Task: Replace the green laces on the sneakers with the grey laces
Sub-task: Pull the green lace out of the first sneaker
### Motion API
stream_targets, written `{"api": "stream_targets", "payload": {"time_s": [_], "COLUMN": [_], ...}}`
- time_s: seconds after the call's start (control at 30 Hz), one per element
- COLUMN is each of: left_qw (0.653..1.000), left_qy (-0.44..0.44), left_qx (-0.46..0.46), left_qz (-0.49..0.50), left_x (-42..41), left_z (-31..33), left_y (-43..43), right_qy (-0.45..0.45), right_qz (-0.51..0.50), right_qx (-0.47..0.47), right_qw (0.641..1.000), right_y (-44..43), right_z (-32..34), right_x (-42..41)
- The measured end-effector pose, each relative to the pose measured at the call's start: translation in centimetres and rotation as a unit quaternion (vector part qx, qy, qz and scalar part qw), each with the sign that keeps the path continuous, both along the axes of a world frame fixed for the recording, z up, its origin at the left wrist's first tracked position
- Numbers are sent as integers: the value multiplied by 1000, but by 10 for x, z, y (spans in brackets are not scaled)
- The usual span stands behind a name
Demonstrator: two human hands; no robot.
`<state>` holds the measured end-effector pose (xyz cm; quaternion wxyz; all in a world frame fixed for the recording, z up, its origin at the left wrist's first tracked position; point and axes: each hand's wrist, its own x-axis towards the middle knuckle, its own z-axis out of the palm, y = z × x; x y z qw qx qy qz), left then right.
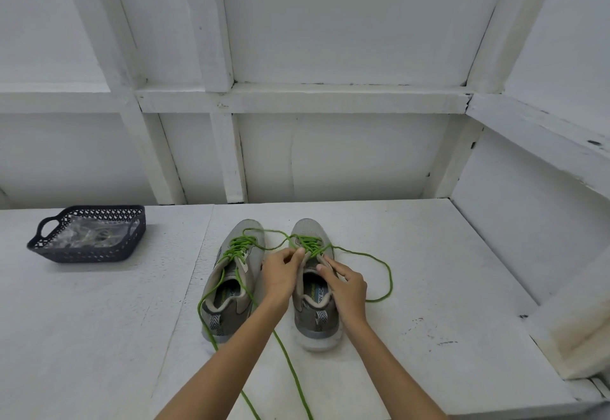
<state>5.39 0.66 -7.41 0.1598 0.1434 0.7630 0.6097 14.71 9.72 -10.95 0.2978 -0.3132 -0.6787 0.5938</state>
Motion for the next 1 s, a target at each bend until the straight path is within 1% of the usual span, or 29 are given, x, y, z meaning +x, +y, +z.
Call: {"api": "stream_targets", "payload": {"time_s": [0.07, 0.17, 0.2, 0.33, 0.4, 0.47, 0.53, 0.63, 0.7, 0.77, 0.83, 0.9, 1.0], "left_qw": [1000, 997, 997, 1000, 999, 994, 992, 995, 993, 985, 973, 961, 952], "left_qy": [-11, -6, -5, -7, 1, -9, -9, 18, 67, 136, 176, 175, 153], "left_qx": [13, 41, 43, 12, 25, 64, 81, 48, 17, -54, -146, -211, -257], "left_qz": [18, 71, 69, 0, 31, 86, 96, 85, 100, 88, 33, -27, -62], "left_x": [-2, -4, -3, -1, -1, -4, -11, -22, -29, -34, -35, -35, -31], "left_z": [2, 9, 9, 5, 8, 12, 15, 19, 25, 30, 31, 27, 19], "left_y": [-1, -2, -2, -1, -1, -2, -4, -11, -16, -20, -22, -22, -21], "right_qy": [-1, -2, -2, -5, -6, -8, -9, -7, -9, -10, -6, 1, -13], "right_qz": [2, 5, 5, 1, 4, 8, 7, 3, 2, 4, 6, -5, -28], "right_qx": [-1, 4, 4, 5, 6, 7, 10, 5, 6, 5, 2, -18, -47], "right_qw": [1000, 1000, 1000, 1000, 1000, 1000, 1000, 1000, 1000, 1000, 1000, 1000, 998], "right_y": [0, 1, 1, 0, 0, 1, 1, 0, 0, 0, 0, -1, 3], "right_z": [0, 0, 0, 0, 0, 1, 1, 0, 0, 1, 2, 5, 11], "right_x": [0, 0, 0, 0, 0, 0, 0, 0, 0, 1, 2, 1, -3]}}
